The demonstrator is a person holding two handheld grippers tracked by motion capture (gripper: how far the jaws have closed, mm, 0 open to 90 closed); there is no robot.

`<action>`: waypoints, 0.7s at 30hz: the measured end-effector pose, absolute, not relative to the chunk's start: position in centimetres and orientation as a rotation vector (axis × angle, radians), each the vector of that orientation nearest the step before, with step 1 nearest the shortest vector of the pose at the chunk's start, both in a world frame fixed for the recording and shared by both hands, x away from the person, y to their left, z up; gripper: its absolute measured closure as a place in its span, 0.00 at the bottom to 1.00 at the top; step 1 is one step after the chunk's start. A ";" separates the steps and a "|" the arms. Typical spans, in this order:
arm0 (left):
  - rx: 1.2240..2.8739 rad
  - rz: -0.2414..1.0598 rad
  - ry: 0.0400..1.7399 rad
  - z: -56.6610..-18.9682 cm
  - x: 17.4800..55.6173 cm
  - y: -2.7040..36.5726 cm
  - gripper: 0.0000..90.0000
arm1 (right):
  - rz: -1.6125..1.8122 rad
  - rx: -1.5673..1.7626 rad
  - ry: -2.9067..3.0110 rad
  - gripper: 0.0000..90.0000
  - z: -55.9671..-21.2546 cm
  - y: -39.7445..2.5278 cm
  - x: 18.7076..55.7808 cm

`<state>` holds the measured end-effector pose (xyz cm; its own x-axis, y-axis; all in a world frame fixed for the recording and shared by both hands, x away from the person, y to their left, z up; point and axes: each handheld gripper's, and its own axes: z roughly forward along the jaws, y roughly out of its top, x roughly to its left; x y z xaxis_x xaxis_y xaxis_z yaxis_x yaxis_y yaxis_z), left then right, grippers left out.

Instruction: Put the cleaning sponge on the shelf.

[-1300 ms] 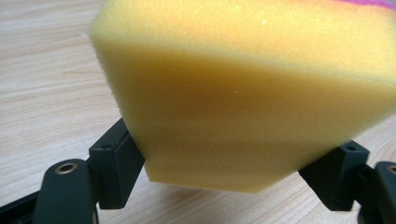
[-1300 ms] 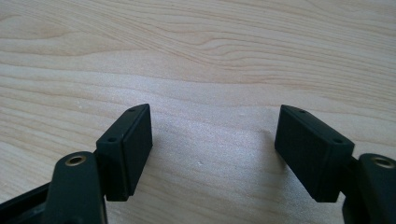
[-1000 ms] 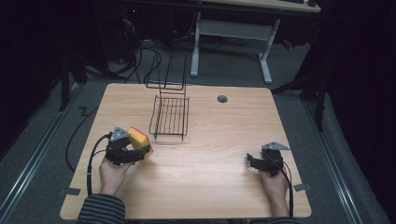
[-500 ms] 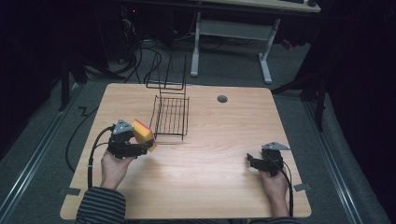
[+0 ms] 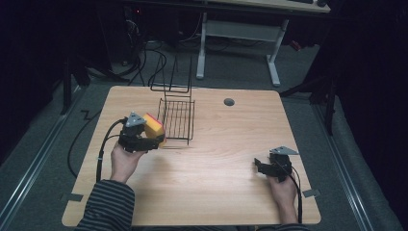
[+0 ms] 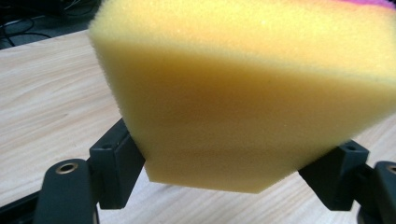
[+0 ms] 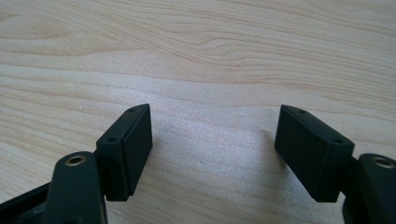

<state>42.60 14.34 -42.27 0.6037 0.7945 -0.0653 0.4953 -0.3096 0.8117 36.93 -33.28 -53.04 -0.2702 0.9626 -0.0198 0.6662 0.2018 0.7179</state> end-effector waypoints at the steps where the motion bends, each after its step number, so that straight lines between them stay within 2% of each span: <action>1: 1.983 0.445 1.020 -42.2 42.8 14.2 0.26 | 0.834 1.511 2.012 0.31 -53.0 -33.3 36.9; 13: 1.998 0.506 1.014 -41.8 44.6 12.8 0.26 | 0.834 1.511 2.012 0.31 -53.0 -33.3 36.9; 21: 2.001 0.500 1.010 -42.1 46.0 11.8 0.26 | 0.834 1.514 2.011 0.31 -53.0 -33.3 36.9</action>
